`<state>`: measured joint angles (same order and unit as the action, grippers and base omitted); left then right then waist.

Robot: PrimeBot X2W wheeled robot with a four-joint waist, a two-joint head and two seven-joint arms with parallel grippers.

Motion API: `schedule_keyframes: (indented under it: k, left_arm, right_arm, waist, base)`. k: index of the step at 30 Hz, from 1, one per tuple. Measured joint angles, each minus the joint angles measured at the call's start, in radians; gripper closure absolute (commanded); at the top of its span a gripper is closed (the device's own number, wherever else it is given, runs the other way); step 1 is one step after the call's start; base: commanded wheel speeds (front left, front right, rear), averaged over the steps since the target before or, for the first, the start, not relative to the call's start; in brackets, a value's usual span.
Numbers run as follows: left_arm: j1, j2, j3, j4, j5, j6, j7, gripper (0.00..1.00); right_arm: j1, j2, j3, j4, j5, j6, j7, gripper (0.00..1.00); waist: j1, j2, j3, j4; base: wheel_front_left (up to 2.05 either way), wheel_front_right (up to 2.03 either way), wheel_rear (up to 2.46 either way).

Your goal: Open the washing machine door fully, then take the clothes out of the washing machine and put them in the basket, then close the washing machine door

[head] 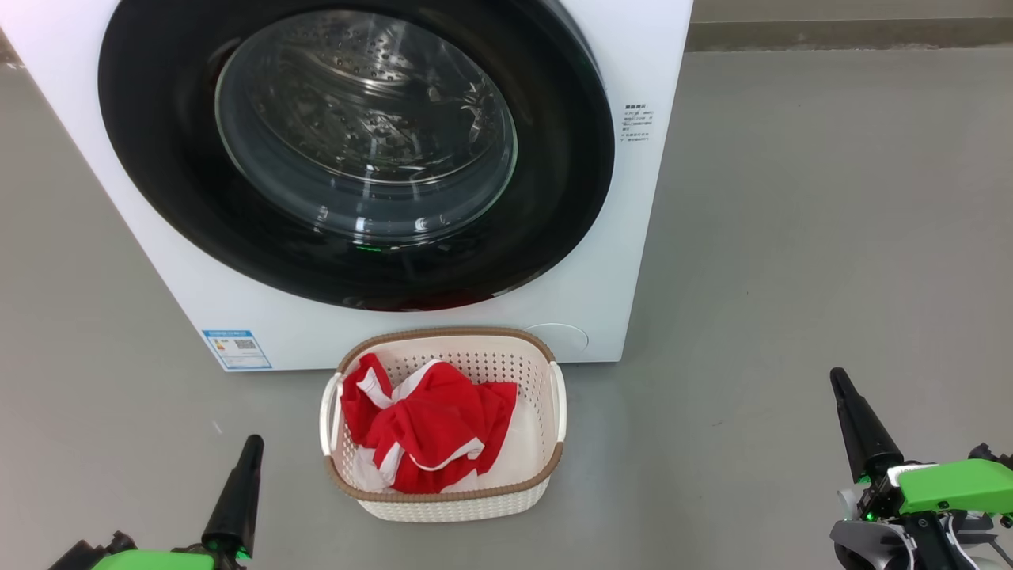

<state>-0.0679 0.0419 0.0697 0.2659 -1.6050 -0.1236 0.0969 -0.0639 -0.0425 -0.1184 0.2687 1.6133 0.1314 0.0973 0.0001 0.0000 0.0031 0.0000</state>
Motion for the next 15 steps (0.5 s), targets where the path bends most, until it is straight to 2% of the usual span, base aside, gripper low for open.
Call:
schedule_keyframes:
  k: [15]
  left_arm:
    - [0.0,0.0,0.002,0.0,0.0,0.0,0.003,1.0]
  right_arm:
    - [-0.001,0.0,-0.002,0.0,0.0,0.0,0.001,1.0]
  waist:
    - [0.0,0.0,0.0,0.0]
  base:
    - [0.0,0.0,0.0]
